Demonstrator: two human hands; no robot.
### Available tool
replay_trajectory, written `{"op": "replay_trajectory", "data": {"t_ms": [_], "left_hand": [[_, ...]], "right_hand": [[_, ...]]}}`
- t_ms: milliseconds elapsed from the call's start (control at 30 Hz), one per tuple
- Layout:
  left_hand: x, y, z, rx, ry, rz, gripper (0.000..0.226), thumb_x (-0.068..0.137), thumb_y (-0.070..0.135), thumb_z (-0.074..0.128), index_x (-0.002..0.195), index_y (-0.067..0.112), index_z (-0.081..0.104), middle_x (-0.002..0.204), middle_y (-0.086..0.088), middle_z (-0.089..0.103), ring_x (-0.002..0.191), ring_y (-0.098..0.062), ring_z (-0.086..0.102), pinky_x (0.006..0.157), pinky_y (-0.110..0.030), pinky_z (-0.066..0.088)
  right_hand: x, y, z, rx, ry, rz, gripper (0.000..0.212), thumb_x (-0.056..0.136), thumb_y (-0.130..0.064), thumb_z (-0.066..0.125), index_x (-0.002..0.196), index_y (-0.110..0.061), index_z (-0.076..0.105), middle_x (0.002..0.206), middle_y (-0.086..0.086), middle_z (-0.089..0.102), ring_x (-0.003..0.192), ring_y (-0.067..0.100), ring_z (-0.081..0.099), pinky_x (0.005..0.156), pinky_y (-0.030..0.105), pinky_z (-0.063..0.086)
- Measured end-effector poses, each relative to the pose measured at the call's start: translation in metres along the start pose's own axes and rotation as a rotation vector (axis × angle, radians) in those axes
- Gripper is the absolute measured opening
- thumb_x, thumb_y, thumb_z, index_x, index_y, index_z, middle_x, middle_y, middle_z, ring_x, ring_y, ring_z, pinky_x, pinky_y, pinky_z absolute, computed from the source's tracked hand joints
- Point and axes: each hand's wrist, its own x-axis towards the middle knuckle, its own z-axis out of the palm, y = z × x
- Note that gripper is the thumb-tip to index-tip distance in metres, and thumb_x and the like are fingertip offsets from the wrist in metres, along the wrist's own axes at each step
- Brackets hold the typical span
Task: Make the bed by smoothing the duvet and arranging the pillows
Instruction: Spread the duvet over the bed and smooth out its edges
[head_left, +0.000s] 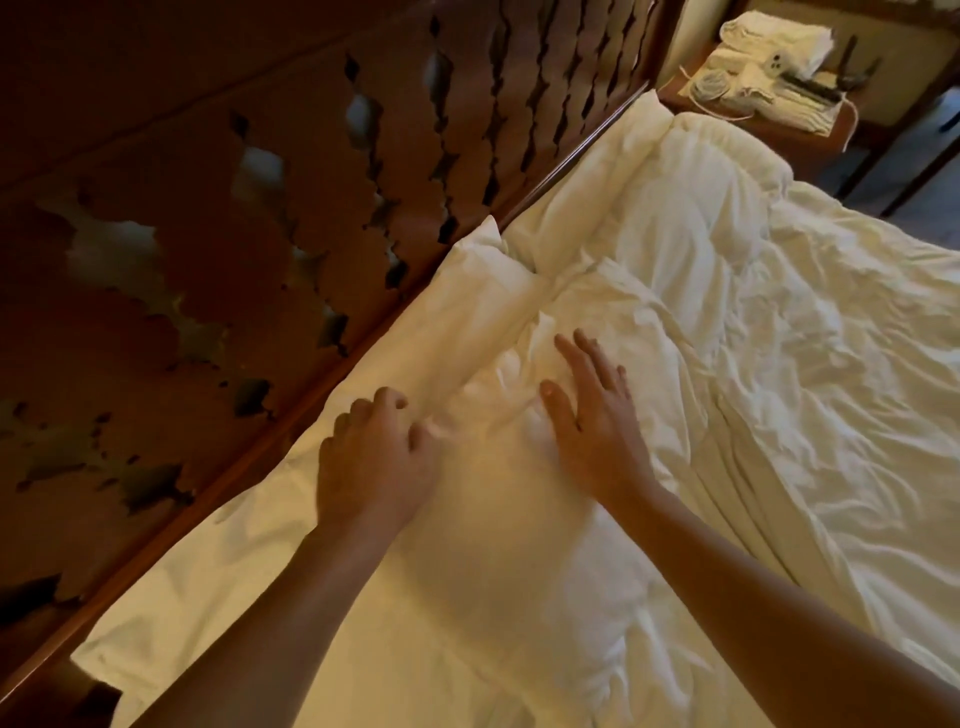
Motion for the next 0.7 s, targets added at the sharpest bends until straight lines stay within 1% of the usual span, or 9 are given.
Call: {"op": "replay_trajectory", "data": {"t_ms": [67,133,200,267,333,467,567,633,700], "left_hand": [[0.009,0.037,0.008,-0.024,0.111,0.134,0.040,0.097,0.035,0.045,0.135,0.022,0.047,0.131,-0.002,0.053,0.115,-0.019,0.049,0.090,-0.034,0.041],[0.021,0.073,0.025,-0.037,0.099,0.287,0.042,0.097,0.034,0.044,0.138,0.024,0.044,0.138,0.001,0.047,0.121,-0.016,0.044,0.095,-0.032,0.039],[0.036,0.098,0.045,-0.006,0.046,0.377,0.044,0.098,0.035,0.042,0.142,0.026,0.041,0.146,0.001,0.039,0.129,-0.017,0.038,0.102,-0.032,0.036],[0.053,0.112,0.064,0.032,0.005,0.370,0.046,0.100,0.037,0.041,0.145,0.029,0.038,0.152,-0.001,0.031,0.135,-0.021,0.030,0.108,-0.035,0.031],[0.069,0.123,0.077,0.071,-0.026,0.333,0.047,0.101,0.040,0.040,0.147,0.031,0.035,0.154,-0.004,0.026,0.136,-0.024,0.028,0.110,-0.037,0.029],[0.098,0.135,0.092,0.086,-0.035,0.304,0.046,0.101,0.046,0.039,0.144,0.034,0.034,0.142,-0.005,0.040,0.122,-0.026,0.039,0.099,-0.036,0.035],[0.110,0.137,0.093,0.063,-0.004,0.300,0.037,0.103,0.041,0.040,0.139,0.031,0.040,0.127,-0.004,0.046,0.111,-0.021,0.044,0.087,-0.031,0.039],[0.112,0.140,0.092,0.025,-0.004,0.299,0.037,0.104,0.036,0.041,0.140,0.032,0.040,0.122,-0.002,0.043,0.099,-0.017,0.047,0.074,-0.028,0.040],[0.114,0.140,0.091,-0.011,0.001,0.299,0.038,0.105,0.033,0.041,0.142,0.034,0.037,0.118,-0.001,0.044,0.085,-0.015,0.050,0.065,-0.028,0.042]], "right_hand": [[0.025,0.025,-0.016,-0.004,0.159,0.132,0.054,0.104,-0.043,0.039,0.151,-0.018,0.037,0.161,0.006,0.028,0.150,0.023,0.020,0.122,0.048,0.019],[0.055,0.050,-0.032,-0.021,0.199,0.195,0.056,0.103,-0.045,0.037,0.150,-0.016,0.039,0.159,0.010,0.032,0.147,0.028,0.026,0.120,0.049,0.023],[0.083,0.068,-0.041,-0.075,0.090,0.208,0.054,0.104,-0.047,0.036,0.153,-0.023,0.036,0.161,0.008,0.028,0.148,0.028,0.022,0.120,0.047,0.022],[0.104,0.079,-0.043,-0.161,-0.075,0.186,0.055,0.103,-0.052,0.034,0.154,-0.035,0.029,0.164,0.001,0.021,0.150,0.028,0.017,0.120,0.048,0.022],[0.122,0.086,-0.041,-0.174,-0.128,0.184,0.055,0.102,-0.055,0.032,0.154,-0.039,0.026,0.164,-0.001,0.021,0.150,0.029,0.018,0.119,0.050,0.024],[0.157,0.105,-0.045,-0.050,-0.021,0.378,0.057,0.102,-0.054,0.030,0.153,-0.028,0.030,0.157,0.011,0.035,0.142,0.035,0.033,0.115,0.049,0.027],[0.170,0.123,-0.051,-0.025,-0.125,0.546,0.054,0.103,-0.049,0.033,0.142,-0.014,0.047,0.143,0.017,0.050,0.130,0.036,0.046,0.105,0.043,0.035],[0.173,0.125,-0.050,-0.009,-0.157,0.554,0.049,0.102,-0.045,0.037,0.131,-0.011,0.055,0.133,0.017,0.057,0.121,0.036,0.052,0.100,0.041,0.039],[0.181,0.117,-0.049,0.044,-0.063,0.478,0.040,0.100,-0.043,0.039,0.118,-0.013,0.057,0.119,0.015,0.062,0.108,0.034,0.056,0.092,0.042,0.044]]}}
